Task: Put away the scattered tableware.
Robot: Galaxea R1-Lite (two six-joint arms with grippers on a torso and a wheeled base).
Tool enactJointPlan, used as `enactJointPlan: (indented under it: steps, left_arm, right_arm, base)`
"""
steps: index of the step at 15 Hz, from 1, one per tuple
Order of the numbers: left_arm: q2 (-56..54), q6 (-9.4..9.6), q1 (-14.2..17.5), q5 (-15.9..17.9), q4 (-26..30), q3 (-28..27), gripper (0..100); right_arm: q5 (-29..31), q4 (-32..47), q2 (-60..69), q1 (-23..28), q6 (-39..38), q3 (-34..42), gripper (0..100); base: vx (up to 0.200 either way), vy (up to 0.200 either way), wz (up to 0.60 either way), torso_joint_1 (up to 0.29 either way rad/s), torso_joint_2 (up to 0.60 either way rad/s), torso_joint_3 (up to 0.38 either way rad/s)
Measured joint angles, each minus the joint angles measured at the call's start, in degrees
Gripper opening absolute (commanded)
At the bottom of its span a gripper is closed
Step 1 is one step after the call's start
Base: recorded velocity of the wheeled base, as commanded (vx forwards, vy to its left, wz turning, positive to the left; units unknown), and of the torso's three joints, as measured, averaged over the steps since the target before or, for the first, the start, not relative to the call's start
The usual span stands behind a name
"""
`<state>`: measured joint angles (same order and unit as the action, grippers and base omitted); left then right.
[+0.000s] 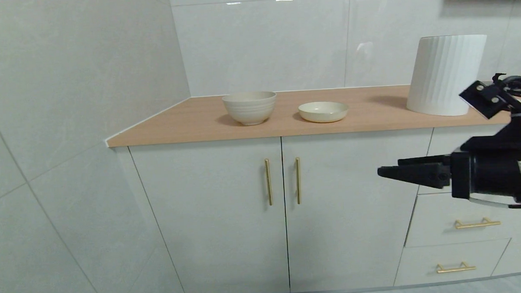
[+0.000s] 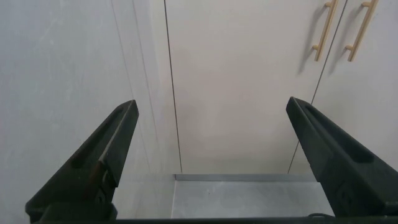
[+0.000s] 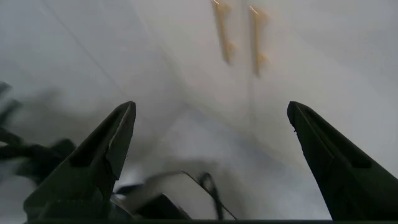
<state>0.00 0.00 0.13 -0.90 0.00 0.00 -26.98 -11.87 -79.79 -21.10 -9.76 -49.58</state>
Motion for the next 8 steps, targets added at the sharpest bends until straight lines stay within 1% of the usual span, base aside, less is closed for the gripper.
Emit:
enactJointPlan:
  steps: [2,3,8]
  left_arm:
    - [0.0,0.0,-0.02,0.01,0.0,0.0,100]
    - [0.0,0.0,-0.02,0.01,0.0,0.0,100]
    - [0.0,0.0,-0.04,0.0,0.0,0.0,100]
  right_arm:
    - [-4.25,-0.05,-5.46,-1.63,-2.16,-5.68,100]
    - [-5.07,-0.06,-7.89,-2.35,-2.5,-7.63,100]
    - [-5.64,-0.88,-21.64,-5.02,-2.71,-15.43,100]
  base:
    - [0.0,0.0,0.0,0.0,0.0,0.0]
    - [0.0,0.0,0.0,0.0,0.0,0.0]
    - [0.0,0.0,0.0,0.0,0.0,0.0]
